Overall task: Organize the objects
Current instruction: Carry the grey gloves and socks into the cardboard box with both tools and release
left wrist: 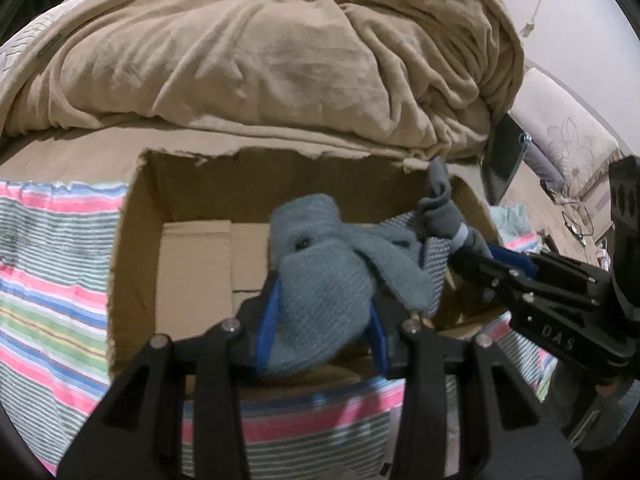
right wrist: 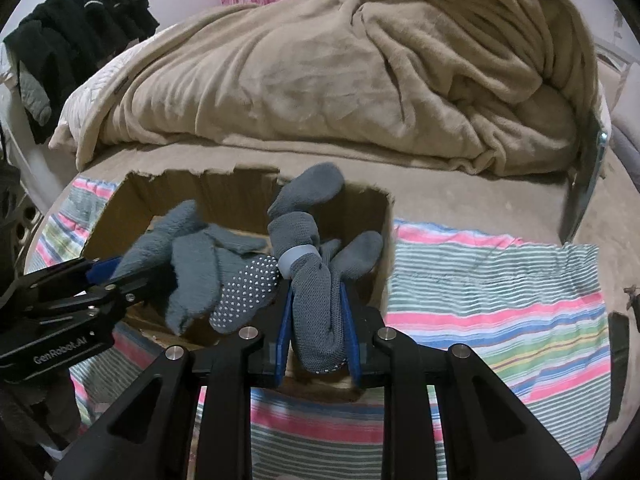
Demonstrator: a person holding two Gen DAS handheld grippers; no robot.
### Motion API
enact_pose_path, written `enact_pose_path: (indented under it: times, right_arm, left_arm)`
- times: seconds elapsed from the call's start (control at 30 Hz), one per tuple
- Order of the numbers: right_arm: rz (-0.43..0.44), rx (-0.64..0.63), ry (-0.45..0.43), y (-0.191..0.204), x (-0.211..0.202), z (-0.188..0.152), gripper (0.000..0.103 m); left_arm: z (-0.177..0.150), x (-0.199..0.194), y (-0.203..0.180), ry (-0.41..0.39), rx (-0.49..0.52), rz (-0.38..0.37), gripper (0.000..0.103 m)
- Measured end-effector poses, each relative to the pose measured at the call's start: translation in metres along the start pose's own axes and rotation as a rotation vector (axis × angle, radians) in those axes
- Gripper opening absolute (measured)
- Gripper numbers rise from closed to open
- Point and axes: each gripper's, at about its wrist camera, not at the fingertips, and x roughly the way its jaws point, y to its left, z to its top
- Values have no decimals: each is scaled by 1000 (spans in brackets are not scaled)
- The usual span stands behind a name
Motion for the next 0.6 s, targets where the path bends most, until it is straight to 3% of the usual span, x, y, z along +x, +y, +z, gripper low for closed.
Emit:
enact_pose_path:
  times: [0.1, 0.2, 0.27, 0.37, 0.6]
  right_arm:
    - [5, 1, 1, 1, 0, 0, 26]
    - [14, 9, -1, 0, -3, 1, 33]
    - [10, 5, -8, 2, -7, 1, 36]
    - [12, 10, -23, 4, -16, 1, 48]
    - [8, 15, -55, 9, -41, -3, 58]
  left_arm:
    - [0, 2, 1, 17, -2, -3, 43]
    - [1, 0, 2, 22, -4, -7, 46]
    - [1, -5, 2, 16, -6, -9, 50]
    - [1, -13, 2, 1, -14, -21, 60]
    - [0, -41, 0, -28, -19, -24, 64]
